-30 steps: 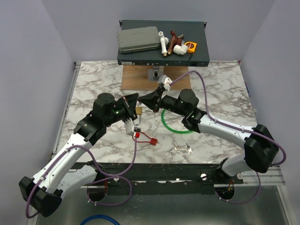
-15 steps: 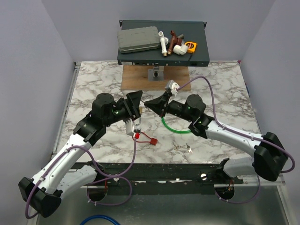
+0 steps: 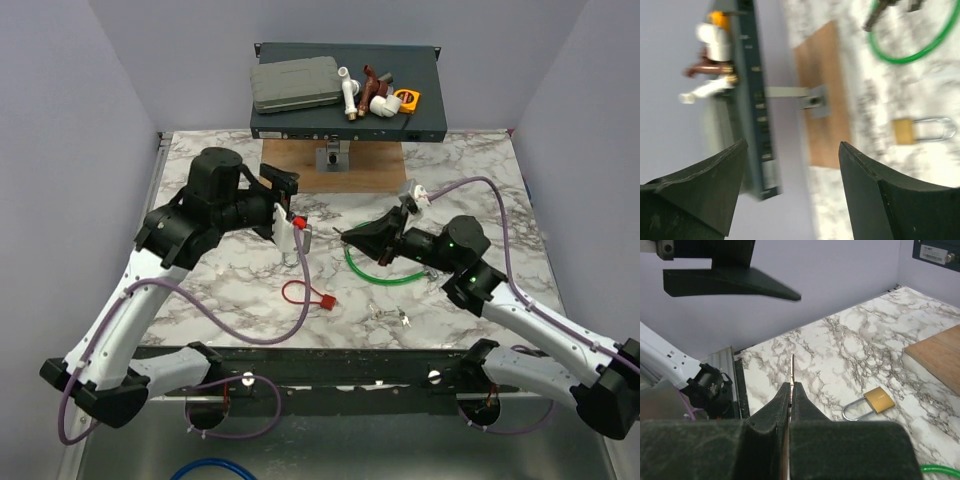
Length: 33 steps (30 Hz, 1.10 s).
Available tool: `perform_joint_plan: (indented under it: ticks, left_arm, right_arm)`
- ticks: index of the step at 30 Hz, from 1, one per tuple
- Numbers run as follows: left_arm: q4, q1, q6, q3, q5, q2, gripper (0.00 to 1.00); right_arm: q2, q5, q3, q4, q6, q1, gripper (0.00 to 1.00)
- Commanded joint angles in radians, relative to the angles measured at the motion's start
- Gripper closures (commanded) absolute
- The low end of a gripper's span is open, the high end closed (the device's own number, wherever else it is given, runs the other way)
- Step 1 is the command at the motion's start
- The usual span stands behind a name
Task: Unlock with the key
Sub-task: Pick up the key from the center of the board, then move the lock to the center of the board.
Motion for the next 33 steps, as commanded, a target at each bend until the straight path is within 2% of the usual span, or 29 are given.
perform_joint_plan:
  ticks: [1,5,7,9,12,19,23,25,27,33]
  left_arm:
    - [-0.261,0.007,-0.408,0.079,0.135,0.147,0.27]
    - [-0.331,0.007,-0.519,0.201,0.174,0.317,0.21]
    - [-0.358,0.006,-0.524,0.245,0.203,0.395,0.14]
    - [-0.352,0.004,-0.513,0.261,0.23,0.46,0.13]
    - [-0.295,-0.022,-0.467,0.235,0.221,0.524,0.13]
    - [-0.109,-0.119,-0.335,0.156,0.116,0.654,0.17]
    - [-0.025,-0.14,-0.165,0.124,0.089,0.733,0.2]
    - [0.001,-0.139,-0.127,0.141,0.084,0.78,0.22]
    - [0.015,-0.139,-0.18,0.196,0.071,0.839,0.23]
    - [-0.051,-0.145,-0.565,0.496,-0.017,1.052,0.32]
  right_arm:
    - [-0.09,-0.077,-0.04,-0.086,0.097,-0.064,0.99]
    - [-0.136,-0.074,-0.045,-0.155,0.135,-0.122,0.99]
    - [-0.158,0.023,-0.042,-0.215,0.141,-0.132,0.99]
    - [-0.175,0.201,-0.026,-0.315,0.14,-0.133,0.99]
    - [-0.213,0.447,-0.001,-0.429,0.152,-0.134,0.99]
    - [-0.307,0.889,0.058,-0.624,0.257,-0.135,0.99]
    - [-0.296,0.991,0.097,-0.696,0.296,-0.135,0.99]
    - [-0.284,1.013,0.115,-0.711,0.296,-0.135,0.99]
    - [-0.278,1.013,0.121,-0.72,0.297,-0.134,0.99]
    - [-0.29,0.978,0.116,-0.72,0.293,-0.134,0.99]
